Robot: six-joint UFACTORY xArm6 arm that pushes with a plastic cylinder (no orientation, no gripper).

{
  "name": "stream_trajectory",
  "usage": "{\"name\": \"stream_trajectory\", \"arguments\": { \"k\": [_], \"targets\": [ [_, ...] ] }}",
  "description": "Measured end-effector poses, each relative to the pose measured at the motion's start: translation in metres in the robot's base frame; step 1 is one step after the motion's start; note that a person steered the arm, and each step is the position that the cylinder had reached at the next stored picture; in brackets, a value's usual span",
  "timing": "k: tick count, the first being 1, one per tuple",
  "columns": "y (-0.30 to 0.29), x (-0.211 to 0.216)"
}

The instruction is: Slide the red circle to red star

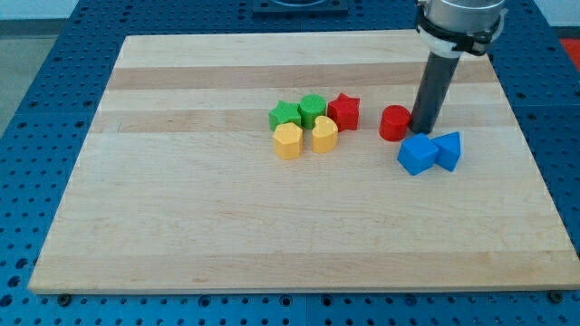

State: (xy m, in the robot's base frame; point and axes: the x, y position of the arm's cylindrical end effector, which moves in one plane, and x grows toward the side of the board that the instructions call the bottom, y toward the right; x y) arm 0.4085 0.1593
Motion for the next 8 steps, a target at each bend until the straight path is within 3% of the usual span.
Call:
{"name": "stream_trajectory", "arguments": {
  "k": [8],
  "targets": [
    [-0.031,-0.006]
  ]
}}
